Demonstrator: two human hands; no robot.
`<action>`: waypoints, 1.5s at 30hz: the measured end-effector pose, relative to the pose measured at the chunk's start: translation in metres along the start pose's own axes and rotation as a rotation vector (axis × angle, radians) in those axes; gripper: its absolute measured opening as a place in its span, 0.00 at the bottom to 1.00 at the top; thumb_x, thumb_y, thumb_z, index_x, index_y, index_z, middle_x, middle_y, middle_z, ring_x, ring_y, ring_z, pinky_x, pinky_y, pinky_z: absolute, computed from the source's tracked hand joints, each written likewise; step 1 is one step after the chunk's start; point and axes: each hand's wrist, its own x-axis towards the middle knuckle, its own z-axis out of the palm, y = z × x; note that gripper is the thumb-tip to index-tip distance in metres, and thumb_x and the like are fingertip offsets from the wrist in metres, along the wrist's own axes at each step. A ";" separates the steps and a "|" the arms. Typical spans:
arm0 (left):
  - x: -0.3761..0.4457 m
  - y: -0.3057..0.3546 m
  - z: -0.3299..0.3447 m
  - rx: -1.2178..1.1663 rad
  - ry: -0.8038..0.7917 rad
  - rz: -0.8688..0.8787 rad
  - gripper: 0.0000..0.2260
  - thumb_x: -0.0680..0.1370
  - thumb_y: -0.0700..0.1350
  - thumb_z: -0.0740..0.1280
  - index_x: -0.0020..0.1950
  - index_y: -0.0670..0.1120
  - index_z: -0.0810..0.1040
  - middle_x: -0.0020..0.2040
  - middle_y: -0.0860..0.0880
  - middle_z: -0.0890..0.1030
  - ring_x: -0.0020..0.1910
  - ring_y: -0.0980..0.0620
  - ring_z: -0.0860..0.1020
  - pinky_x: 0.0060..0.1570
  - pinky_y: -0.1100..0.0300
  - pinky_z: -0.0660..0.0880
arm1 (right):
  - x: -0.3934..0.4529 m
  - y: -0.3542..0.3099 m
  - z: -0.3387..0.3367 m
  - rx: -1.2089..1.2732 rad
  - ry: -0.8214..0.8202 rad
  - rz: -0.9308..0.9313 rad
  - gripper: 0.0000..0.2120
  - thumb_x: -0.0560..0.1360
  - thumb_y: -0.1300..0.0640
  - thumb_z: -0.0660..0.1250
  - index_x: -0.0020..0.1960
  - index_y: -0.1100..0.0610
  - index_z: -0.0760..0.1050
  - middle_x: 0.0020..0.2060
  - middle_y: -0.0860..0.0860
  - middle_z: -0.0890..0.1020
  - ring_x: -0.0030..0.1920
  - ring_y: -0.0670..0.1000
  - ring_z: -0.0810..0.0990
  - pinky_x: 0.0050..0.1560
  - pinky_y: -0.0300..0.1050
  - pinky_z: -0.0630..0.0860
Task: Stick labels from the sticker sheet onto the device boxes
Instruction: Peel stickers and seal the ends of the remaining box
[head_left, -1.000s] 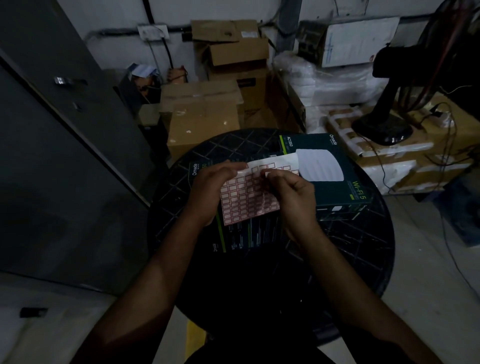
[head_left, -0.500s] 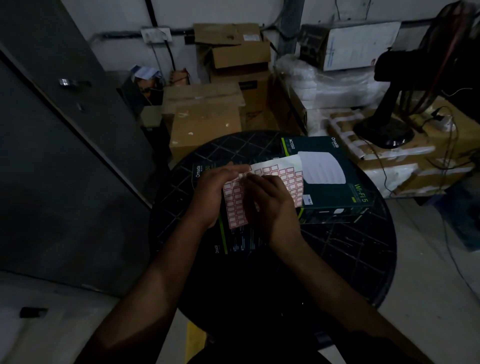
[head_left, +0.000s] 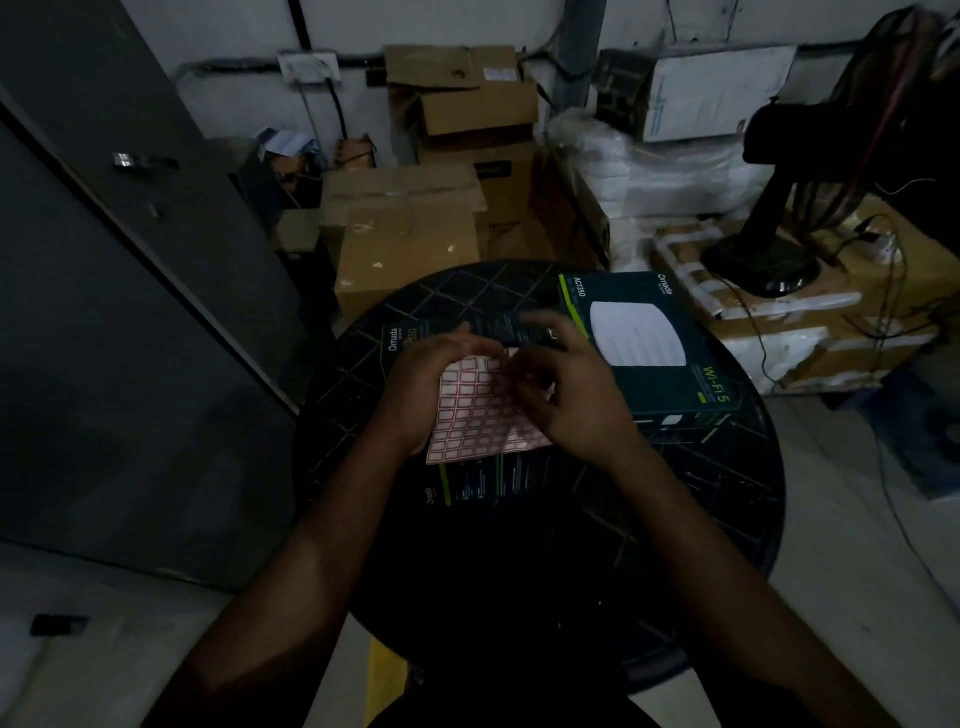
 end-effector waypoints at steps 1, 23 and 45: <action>0.001 -0.003 -0.001 0.020 -0.004 0.005 0.17 0.68 0.57 0.63 0.45 0.52 0.87 0.55 0.50 0.85 0.66 0.54 0.74 0.67 0.44 0.69 | 0.002 0.004 -0.001 0.008 -0.040 -0.014 0.10 0.74 0.53 0.66 0.50 0.56 0.82 0.57 0.49 0.77 0.46 0.47 0.77 0.47 0.48 0.79; -0.004 -0.039 -0.004 0.931 0.242 0.463 0.13 0.77 0.44 0.69 0.60 0.56 0.81 0.60 0.59 0.81 0.61 0.60 0.75 0.59 0.60 0.57 | -0.097 0.151 0.046 -0.015 -0.295 0.563 0.05 0.80 0.60 0.68 0.49 0.57 0.83 0.45 0.50 0.84 0.46 0.49 0.82 0.48 0.39 0.73; -0.007 -0.040 -0.002 0.795 0.385 0.535 0.05 0.73 0.40 0.74 0.48 0.46 0.86 0.47 0.52 0.85 0.50 0.54 0.80 0.55 0.51 0.75 | 0.013 0.009 0.022 -0.265 0.112 -0.132 0.09 0.73 0.63 0.66 0.52 0.63 0.80 0.43 0.59 0.82 0.44 0.60 0.80 0.42 0.52 0.77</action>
